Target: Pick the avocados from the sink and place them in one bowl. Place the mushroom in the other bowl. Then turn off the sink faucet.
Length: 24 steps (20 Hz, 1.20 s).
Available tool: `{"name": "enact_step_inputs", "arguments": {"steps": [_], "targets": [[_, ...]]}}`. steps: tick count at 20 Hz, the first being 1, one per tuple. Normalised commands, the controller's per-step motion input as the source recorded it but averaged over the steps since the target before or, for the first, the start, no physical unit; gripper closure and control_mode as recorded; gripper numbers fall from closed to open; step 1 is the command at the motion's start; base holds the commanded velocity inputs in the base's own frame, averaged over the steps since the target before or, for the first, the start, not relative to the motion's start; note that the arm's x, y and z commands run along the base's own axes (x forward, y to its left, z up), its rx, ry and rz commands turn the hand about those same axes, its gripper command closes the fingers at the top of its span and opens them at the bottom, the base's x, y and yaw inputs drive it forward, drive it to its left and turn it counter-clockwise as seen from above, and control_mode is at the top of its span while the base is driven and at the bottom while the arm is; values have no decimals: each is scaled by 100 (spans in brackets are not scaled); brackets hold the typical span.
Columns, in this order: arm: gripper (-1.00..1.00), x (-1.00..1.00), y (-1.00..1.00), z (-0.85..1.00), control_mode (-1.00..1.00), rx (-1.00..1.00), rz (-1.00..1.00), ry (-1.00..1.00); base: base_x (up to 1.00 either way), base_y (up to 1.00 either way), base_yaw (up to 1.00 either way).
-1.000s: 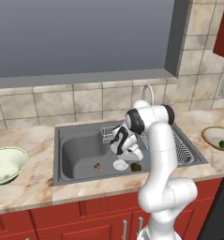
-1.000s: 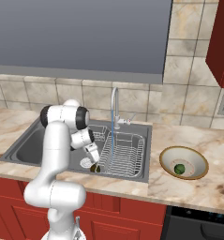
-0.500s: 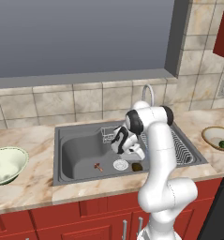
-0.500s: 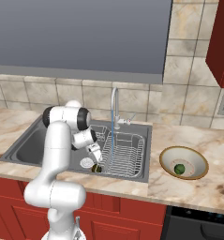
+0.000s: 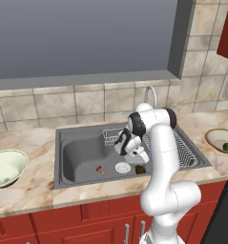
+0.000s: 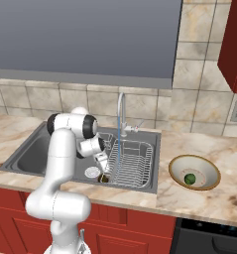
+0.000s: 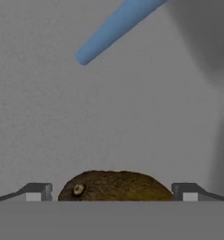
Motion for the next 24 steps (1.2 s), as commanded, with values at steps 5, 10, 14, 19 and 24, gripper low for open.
{"name": "enact_step_inputs", "arguments": {"steps": [5, 10, 14, 19, 24], "targets": [[-100, -18, 58, -18, -100, -5, -19, 0, 0, 0, 0], [-100, -30, 61, -15, -100, -5, -20, 0, 0, 0, 0], [-100, -42, 13, -22, -100, -3, -16, 0, 0, 0, 0], [-100, -43, -1, -27, -100, -2, -13, 0, 0, 0, 0], [-100, -42, -17, -20, -100, 0, -11, 0, 0, 0, 0]]}}
